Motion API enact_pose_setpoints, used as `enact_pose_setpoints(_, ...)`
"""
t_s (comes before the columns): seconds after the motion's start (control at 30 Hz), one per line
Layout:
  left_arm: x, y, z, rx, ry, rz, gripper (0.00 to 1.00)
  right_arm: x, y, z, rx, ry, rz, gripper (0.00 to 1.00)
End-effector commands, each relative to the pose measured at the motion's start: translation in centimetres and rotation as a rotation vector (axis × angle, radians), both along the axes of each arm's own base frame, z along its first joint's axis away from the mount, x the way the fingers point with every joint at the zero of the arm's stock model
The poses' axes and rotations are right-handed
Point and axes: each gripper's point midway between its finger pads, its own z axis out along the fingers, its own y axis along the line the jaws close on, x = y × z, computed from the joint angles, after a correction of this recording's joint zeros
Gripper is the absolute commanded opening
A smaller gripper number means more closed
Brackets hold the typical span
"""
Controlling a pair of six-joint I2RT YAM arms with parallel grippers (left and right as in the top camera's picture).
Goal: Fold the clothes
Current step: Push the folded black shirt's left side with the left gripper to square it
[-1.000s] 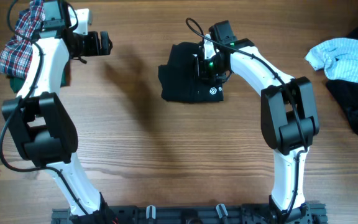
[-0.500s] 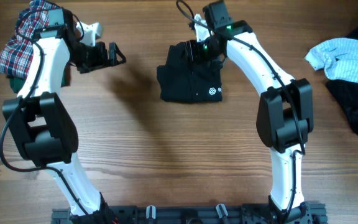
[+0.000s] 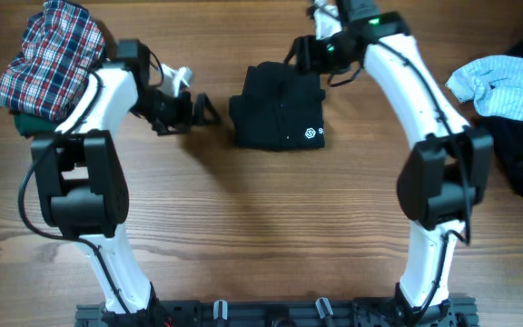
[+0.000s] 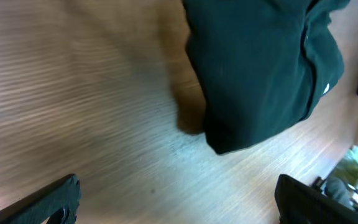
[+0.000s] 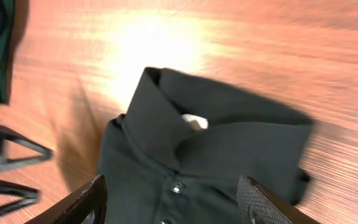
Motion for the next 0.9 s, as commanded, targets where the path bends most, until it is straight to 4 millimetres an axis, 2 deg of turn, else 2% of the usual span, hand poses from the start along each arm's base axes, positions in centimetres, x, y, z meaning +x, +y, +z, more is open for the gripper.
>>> enact_pose_setpoints(0.0,-0.8,-1.7,-1.0,-0.200,-0.015,0.000,1.00,0.2,-1.1,5.2,0.019,-0.115,0.016,0.68)
enact_pose_setpoints(0.23,-0.9,-2.6,-2.4,-0.305,-0.114,-0.009,1.00,-0.1,-1.4,7.5,0.029,-0.155,0.008,0.68)
enact_pose_setpoints(0.5,0.0,-3.1,-2.1,-0.357,-0.148,0.011,1.00,-0.7,-0.9,7.9,0.072,-0.131,0.008,0.68)
enact_pose_setpoints(0.63,0.2,-3.0,-3.3,-0.355,-0.069,0.077,1.00,-1.0,-1.2,7.7,0.067,-0.113,0.008,0.68)
enact_pose_setpoints(0.87,1.4,-4.0,-7.0,-0.383,0.131,0.264,1.00,-1.1,-2.7,7.2,0.049,-0.096,0.001,0.68)
